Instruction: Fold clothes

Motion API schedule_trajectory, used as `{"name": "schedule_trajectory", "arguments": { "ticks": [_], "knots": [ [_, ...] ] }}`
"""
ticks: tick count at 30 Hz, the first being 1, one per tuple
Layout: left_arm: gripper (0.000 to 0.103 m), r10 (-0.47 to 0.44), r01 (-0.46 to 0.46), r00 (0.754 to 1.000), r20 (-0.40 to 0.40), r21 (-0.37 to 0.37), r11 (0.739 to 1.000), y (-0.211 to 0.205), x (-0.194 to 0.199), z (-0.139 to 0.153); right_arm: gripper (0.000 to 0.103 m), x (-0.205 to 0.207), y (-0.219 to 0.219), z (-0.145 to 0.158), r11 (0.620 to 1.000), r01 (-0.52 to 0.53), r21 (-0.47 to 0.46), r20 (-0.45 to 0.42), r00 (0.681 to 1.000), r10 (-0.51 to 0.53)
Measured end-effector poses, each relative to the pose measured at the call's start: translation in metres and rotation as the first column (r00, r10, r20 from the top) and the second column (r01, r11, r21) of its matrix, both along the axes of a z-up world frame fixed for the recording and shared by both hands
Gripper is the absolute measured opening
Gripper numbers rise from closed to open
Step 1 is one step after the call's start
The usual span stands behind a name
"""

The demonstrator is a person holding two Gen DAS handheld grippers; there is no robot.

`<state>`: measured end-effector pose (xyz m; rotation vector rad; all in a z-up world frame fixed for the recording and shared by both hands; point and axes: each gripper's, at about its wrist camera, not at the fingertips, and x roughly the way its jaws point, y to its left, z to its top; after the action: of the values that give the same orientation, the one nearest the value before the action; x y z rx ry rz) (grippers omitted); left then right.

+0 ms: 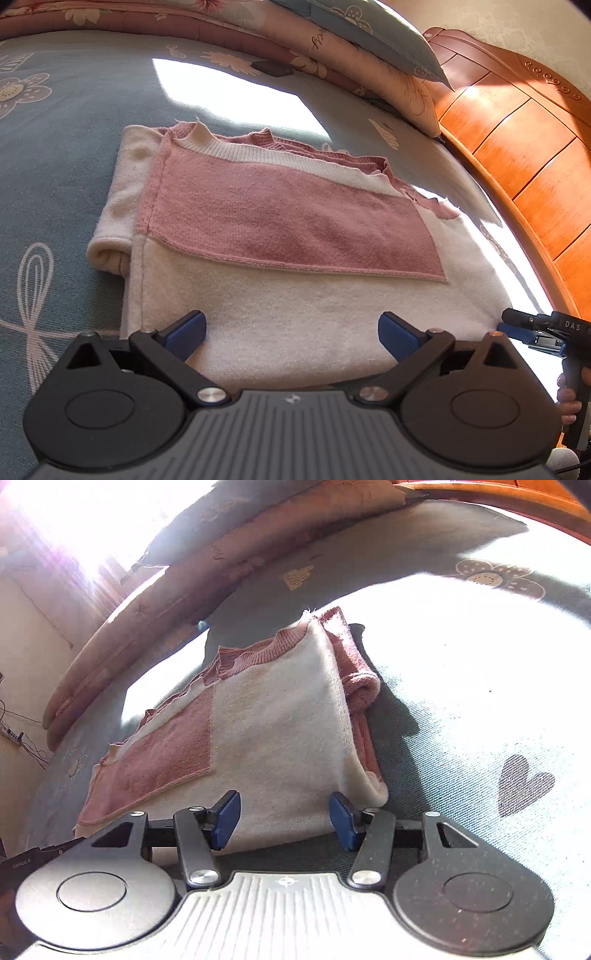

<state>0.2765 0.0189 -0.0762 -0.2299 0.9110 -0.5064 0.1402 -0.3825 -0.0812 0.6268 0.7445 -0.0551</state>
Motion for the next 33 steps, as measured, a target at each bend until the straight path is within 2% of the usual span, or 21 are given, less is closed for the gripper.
{"name": "schedule_trajectory", "arguments": {
  "ticks": [3,6,10,11,14,19,22,24,25,26,29,33],
  "knots": [
    [0.099,-0.001,0.001,1.000,0.003,-0.003,1.000,0.000,0.000,0.000,0.059,-0.005,-0.006,0.013,1.000,0.020,-0.002,0.057,0.998,-0.019],
    [0.099,-0.002,0.002,1.000,0.002,-0.011,1.000,0.002,0.000,0.000,0.064,-0.001,-0.005,0.021,1.000,0.017,-0.010,0.094,0.995,-0.016],
    [0.099,-0.001,0.001,1.000,-0.003,-0.023,1.000,0.003,0.001,0.000,0.063,0.007,-0.009,0.003,0.999,0.050,0.000,0.017,0.999,-0.050],
    [0.099,-0.001,0.001,1.000,-0.004,-0.025,1.000,0.004,0.002,0.000,0.056,0.006,-0.010,-0.001,0.998,0.063,-0.001,0.003,0.998,-0.063],
    [0.099,-0.001,0.001,1.000,-0.004,-0.026,1.000,0.004,0.002,-0.001,0.054,0.000,-0.016,-0.005,0.996,0.082,0.034,0.021,0.996,-0.083],
    [0.099,-0.005,0.005,1.000,0.001,-0.018,1.000,0.003,0.002,-0.001,0.055,0.011,-0.002,0.017,0.997,0.051,-0.060,0.062,0.997,-0.047],
    [0.099,-0.004,0.004,1.000,0.002,-0.018,1.000,0.004,0.003,-0.001,0.055,0.022,0.000,0.016,0.998,0.036,-0.056,0.073,0.997,-0.032],
    [0.099,-0.004,0.004,1.000,0.003,-0.021,1.000,0.004,0.003,-0.001,0.055,0.027,-0.002,0.007,0.996,0.050,-0.071,0.028,0.998,-0.049],
    [0.099,-0.003,0.003,1.000,0.003,-0.022,1.000,0.004,0.003,-0.001,0.055,0.029,-0.004,0.000,0.994,0.064,-0.086,-0.021,0.998,-0.067],
    [0.099,-0.002,0.002,1.000,0.003,-0.023,1.000,0.005,0.003,-0.001,0.052,0.027,-0.006,-0.003,0.995,0.071,-0.072,-0.019,0.997,-0.073],
    [0.099,-0.003,0.003,1.000,0.011,-0.021,1.000,0.005,0.002,0.003,0.052,0.025,-0.008,0.000,0.995,0.089,-0.049,-0.019,0.996,-0.090],
    [0.099,-0.004,0.005,0.999,0.038,-0.034,0.999,0.008,0.000,0.007,0.053,0.038,0.000,0.024,0.992,0.069,-0.109,0.059,0.996,-0.063]
  ]
}}
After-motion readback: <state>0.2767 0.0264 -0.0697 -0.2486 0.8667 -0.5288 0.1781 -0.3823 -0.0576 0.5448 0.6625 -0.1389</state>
